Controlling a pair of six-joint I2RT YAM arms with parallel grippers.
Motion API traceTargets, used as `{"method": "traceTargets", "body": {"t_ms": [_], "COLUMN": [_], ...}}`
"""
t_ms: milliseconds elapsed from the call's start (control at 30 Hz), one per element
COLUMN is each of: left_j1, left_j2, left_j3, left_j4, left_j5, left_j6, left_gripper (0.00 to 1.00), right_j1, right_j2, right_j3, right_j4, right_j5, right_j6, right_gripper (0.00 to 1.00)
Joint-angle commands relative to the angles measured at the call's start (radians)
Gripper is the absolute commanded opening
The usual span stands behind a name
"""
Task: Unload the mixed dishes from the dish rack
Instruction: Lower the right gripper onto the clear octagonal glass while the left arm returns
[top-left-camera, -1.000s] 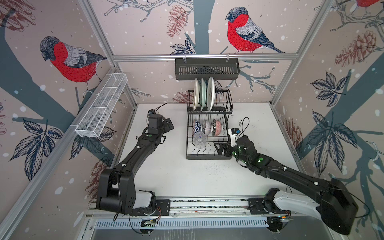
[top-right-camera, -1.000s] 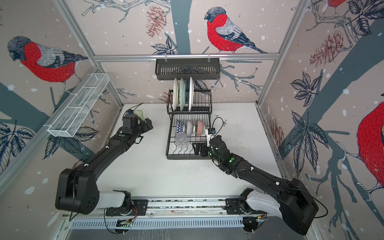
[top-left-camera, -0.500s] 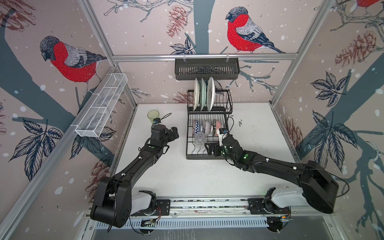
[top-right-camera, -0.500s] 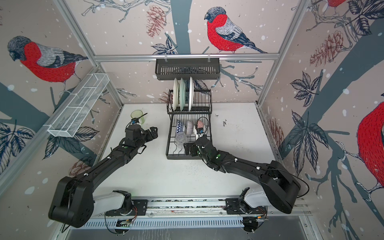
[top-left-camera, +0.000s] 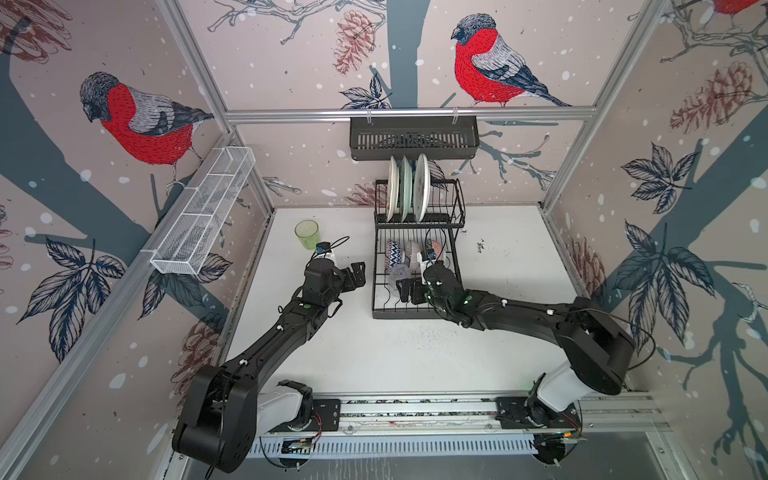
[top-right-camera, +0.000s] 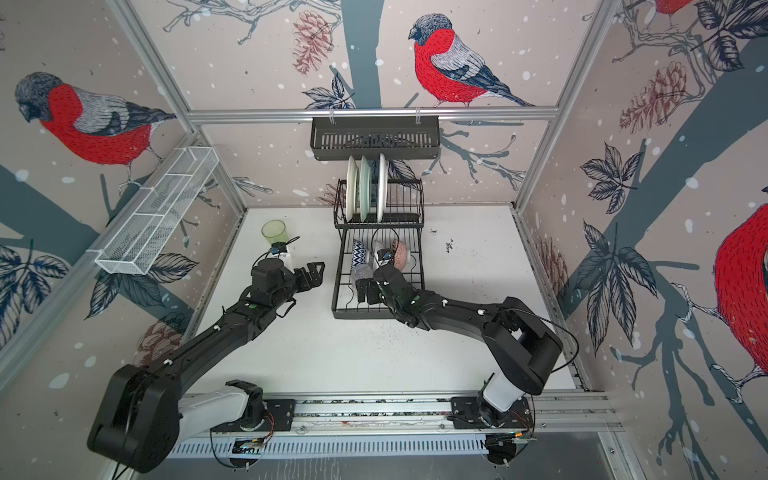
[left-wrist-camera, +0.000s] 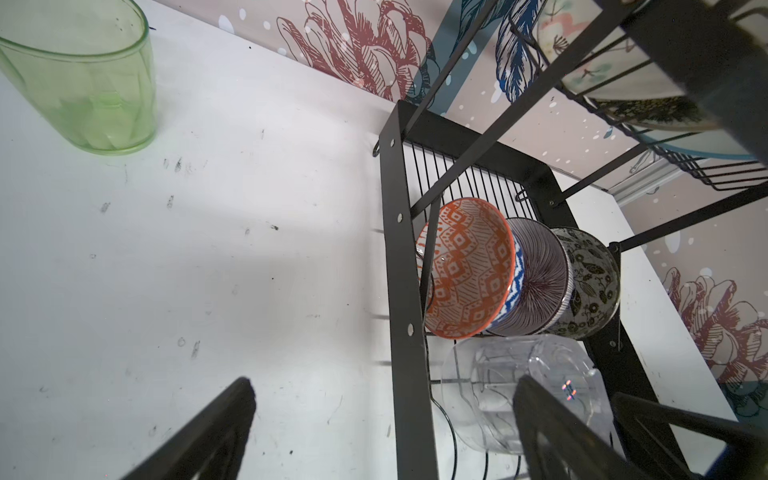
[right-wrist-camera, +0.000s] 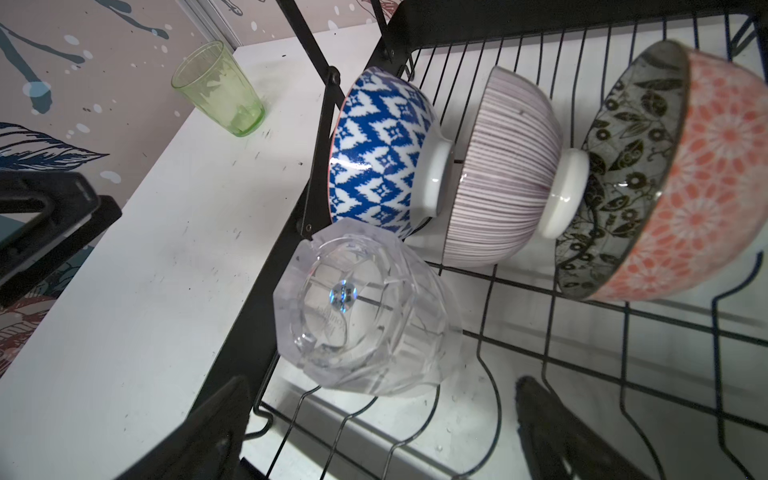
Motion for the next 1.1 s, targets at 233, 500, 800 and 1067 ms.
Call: {"method": "traceTargets", "body": {"t_ms": [233,500,800,1067], "left_j1": [-0.010,-0.013,-0.016,-0.019], "left_j2": [-0.022,-0.007,0.002,0.007], "left_j3": [-0.005,-0.003,0.000,-0.001], "left_j4": [0.057,0.058,0.061,0.064], "left_j5": [0.037,0.044,0.063,0.072], "left_j6": [0.002,0.000,-0.009,-0.009], "left_gripper": [0.97,0.97,0.97,0.97], "right_j1": [0.004,0.016,0.028,0.027], "right_j2": [0.111,0.172,0.222,0.253], "right_j3": [0.095,0.146,0.183,0.215], "right_j4": [0.020,-0.010,-0.026,-0.029], "right_j5": [0.056,0.125,0.170,0.191], "right_j6": [-0.037,-0.044,-0.029,-0.024], "right_gripper": [0.99,0.97,0.94,0.92]}}
